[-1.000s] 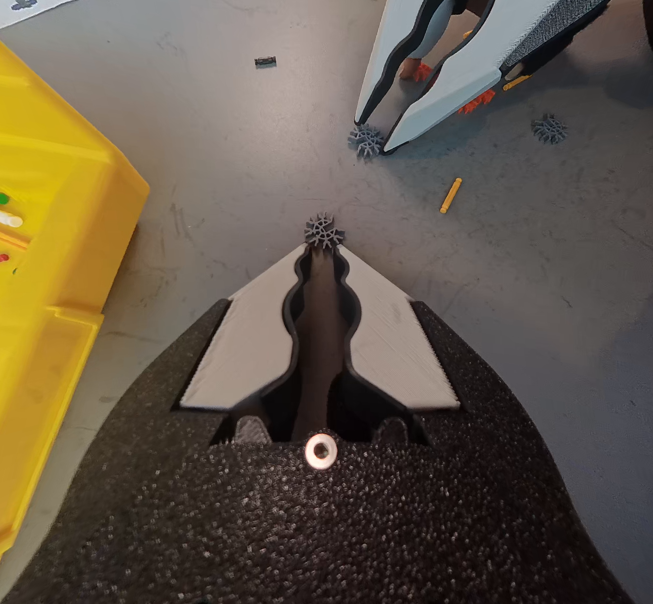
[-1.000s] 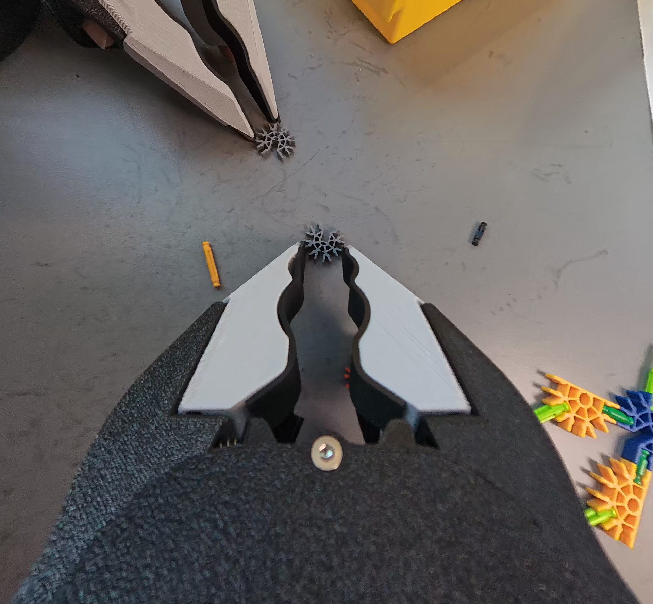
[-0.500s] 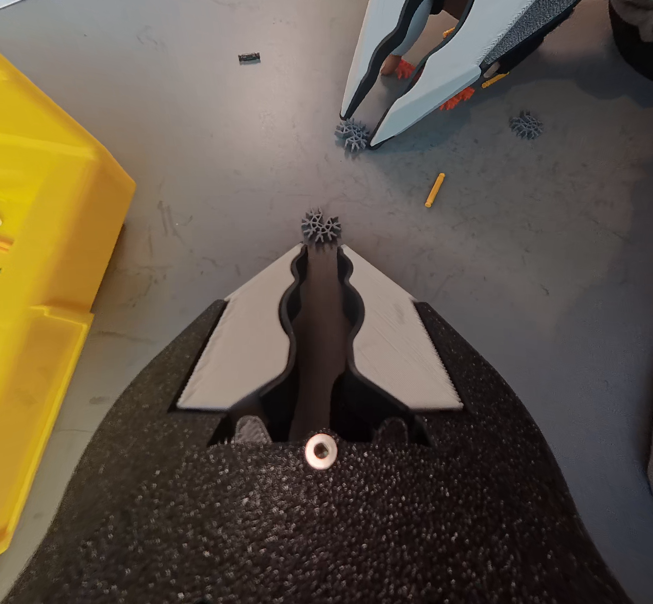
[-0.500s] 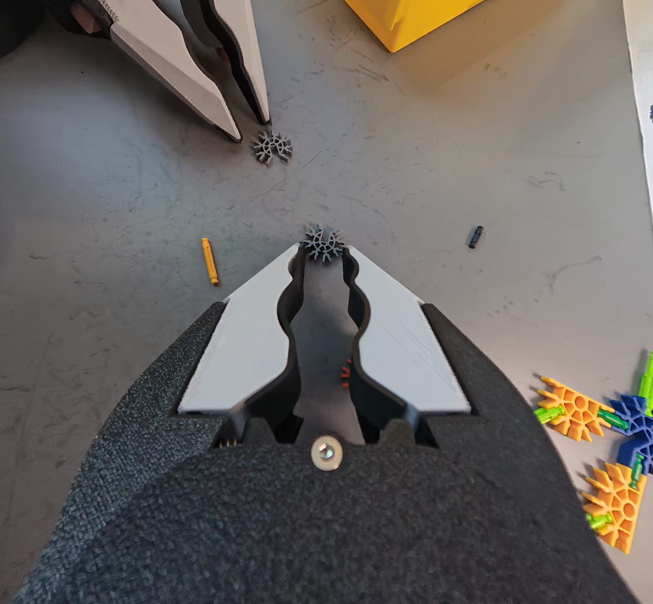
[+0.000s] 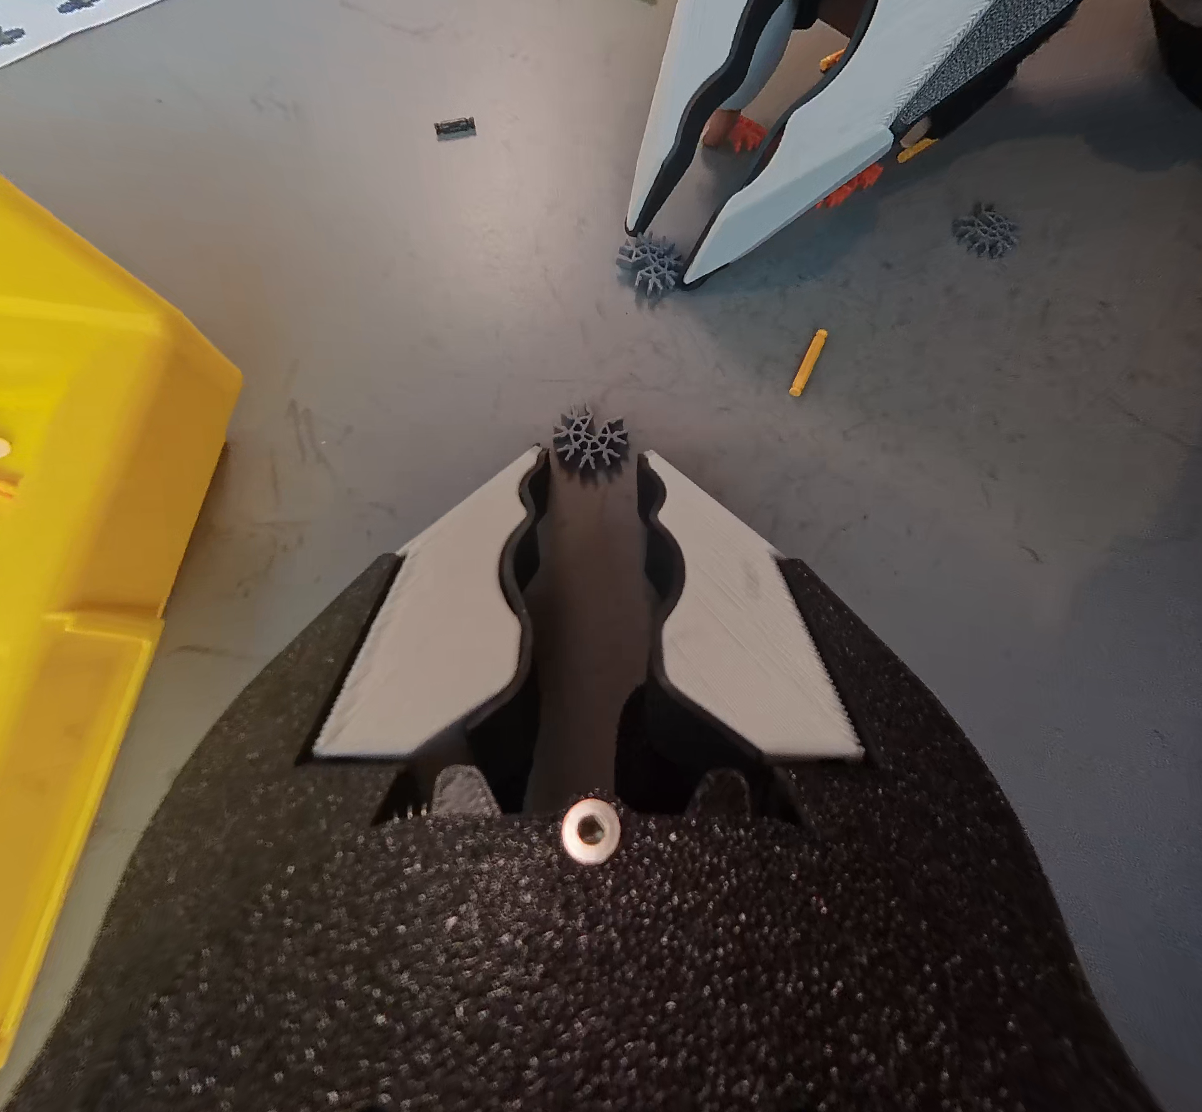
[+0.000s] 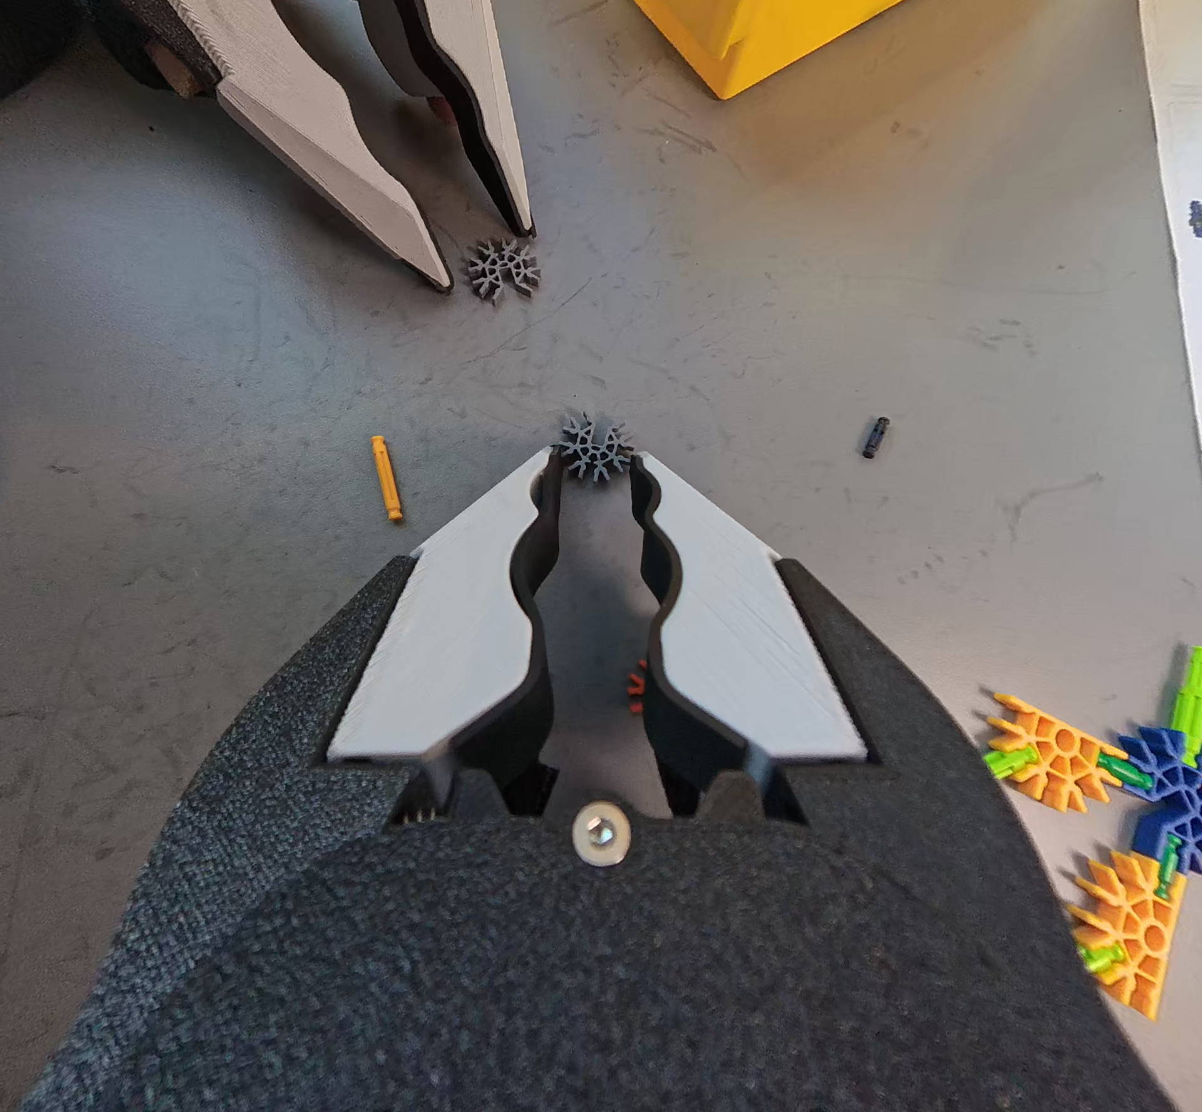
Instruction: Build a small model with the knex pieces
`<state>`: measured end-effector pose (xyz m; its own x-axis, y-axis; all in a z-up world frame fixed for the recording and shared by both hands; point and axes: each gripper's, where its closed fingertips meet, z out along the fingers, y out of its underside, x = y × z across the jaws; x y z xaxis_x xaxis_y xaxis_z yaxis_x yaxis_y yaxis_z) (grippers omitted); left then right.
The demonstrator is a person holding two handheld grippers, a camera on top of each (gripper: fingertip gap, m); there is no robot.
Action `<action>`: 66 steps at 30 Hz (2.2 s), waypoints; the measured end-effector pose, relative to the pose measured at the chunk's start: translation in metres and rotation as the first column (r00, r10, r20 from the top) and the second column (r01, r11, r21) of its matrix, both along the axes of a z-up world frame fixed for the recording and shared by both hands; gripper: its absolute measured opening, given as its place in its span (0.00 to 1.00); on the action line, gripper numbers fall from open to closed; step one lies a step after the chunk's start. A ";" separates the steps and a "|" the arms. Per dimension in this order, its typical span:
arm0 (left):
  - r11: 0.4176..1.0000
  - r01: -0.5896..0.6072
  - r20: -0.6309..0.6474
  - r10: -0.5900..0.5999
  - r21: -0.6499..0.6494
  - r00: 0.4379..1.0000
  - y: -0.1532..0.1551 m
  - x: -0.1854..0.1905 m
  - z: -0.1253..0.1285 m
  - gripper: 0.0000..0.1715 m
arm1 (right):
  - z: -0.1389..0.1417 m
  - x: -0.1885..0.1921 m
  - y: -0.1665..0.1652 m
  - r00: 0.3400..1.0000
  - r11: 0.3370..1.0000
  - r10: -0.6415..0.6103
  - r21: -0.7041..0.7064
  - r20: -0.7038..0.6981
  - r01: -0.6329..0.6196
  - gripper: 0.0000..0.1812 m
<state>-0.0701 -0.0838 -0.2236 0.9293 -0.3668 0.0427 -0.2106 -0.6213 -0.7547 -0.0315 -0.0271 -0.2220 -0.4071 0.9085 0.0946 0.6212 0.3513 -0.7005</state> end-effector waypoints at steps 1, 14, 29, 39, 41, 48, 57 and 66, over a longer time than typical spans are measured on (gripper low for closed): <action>1.000 -0.003 0.001 0.003 0.000 1.000 0.000 0.000 0.000 0.14 | 0.000 0.000 0.000 1.000 1.000 0.000 0.000 0.000 0.000 0.10; 1.000 -0.007 -0.025 0.008 0.012 1.000 0.001 0.000 0.000 0.00 | 0.000 0.001 0.000 1.000 1.000 0.005 -0.006 -0.009 -0.005 0.10; 0.999 -0.046 -0.007 0.046 0.017 0.999 0.018 -0.005 0.004 0.19 | 0.001 0.002 0.005 1.000 1.000 -0.002 -0.002 -0.006 0.002 0.10; 1.000 0.002 -0.011 -0.002 -0.005 1.000 0.031 0.003 0.000 0.18 | 0.001 0.003 0.011 1.000 1.000 -0.012 -0.005 -0.014 0.012 0.10; 1.000 0.007 -0.012 -0.007 -0.003 1.000 0.029 0.004 0.000 0.13 | 0.001 0.003 0.011 1.000 1.000 -0.011 -0.001 -0.016 0.011 0.10; 1.000 -0.007 -0.022 0.007 0.009 1.000 0.028 0.004 0.000 0.13 | 0.000 0.003 0.012 1.000 1.000 -0.014 -0.001 -0.017 0.014 0.10; 0.999 -0.036 -0.050 0.037 0.031 0.998 0.025 -0.001 0.003 0.13 | 0.001 0.003 0.012 1.000 1.000 -0.014 0.003 -0.021 0.014 0.10; 0.999 -0.046 -0.014 0.046 0.001 0.999 0.021 0.001 0.000 0.13 | 0.001 0.003 0.016 0.999 1.000 -0.022 0.021 -0.029 0.023 0.10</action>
